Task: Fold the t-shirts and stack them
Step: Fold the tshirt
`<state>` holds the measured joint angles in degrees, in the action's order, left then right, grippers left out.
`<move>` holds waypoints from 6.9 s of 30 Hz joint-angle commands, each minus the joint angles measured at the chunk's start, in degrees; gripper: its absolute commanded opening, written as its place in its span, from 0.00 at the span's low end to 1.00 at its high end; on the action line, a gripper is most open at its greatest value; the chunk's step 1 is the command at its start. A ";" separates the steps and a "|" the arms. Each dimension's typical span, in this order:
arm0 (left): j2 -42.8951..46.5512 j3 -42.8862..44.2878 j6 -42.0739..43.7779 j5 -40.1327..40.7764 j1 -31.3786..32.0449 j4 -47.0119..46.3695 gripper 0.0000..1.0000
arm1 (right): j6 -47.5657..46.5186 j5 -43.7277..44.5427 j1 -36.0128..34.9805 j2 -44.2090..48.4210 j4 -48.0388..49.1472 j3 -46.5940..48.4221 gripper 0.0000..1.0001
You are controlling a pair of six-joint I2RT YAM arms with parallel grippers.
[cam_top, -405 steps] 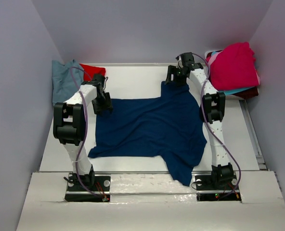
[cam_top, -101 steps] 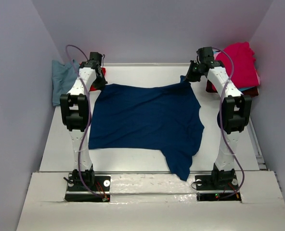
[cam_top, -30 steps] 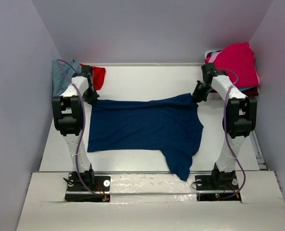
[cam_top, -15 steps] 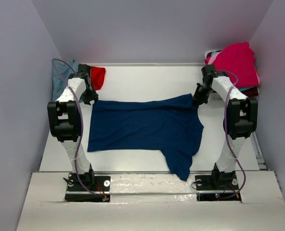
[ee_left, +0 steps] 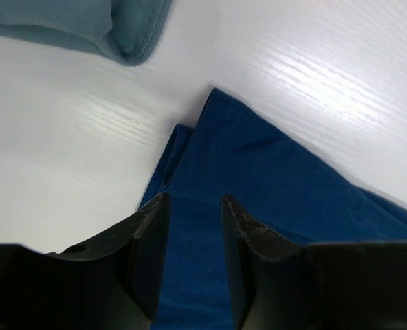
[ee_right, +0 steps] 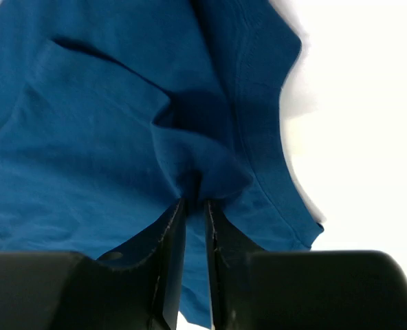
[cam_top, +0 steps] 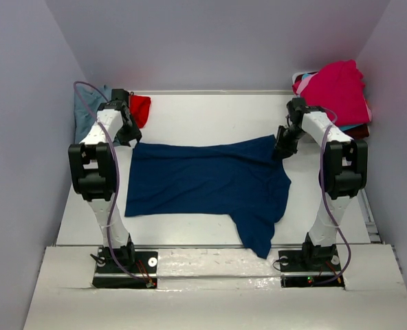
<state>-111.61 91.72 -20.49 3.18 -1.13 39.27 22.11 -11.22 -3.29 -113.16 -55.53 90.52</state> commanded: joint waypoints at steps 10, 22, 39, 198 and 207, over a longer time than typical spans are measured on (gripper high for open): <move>-7.73 10.31 0.45 -0.89 -0.28 1.60 0.47 | -1.46 0.06 0.65 3.74 -1.95 -0.18 0.65; -11.08 14.01 0.45 -1.95 -0.28 1.16 0.43 | 1.18 0.50 0.65 -5.66 -0.64 13.09 0.54; -8.71 9.00 0.98 -4.76 -0.28 0.20 0.35 | 0.39 -1.87 0.65 -10.94 -2.13 16.71 0.44; -2.20 -0.06 2.21 -5.20 1.30 -1.39 0.11 | 4.79 5.43 -9.19 -0.31 -5.29 6.70 0.07; -2.73 0.91 2.12 -5.64 1.30 -0.95 0.12 | 0.40 -2.40 -9.80 5.32 -5.47 -1.04 0.07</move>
<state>-114.89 90.15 -18.92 -2.17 0.01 37.32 25.67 -8.95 -12.67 -110.50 -60.66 92.40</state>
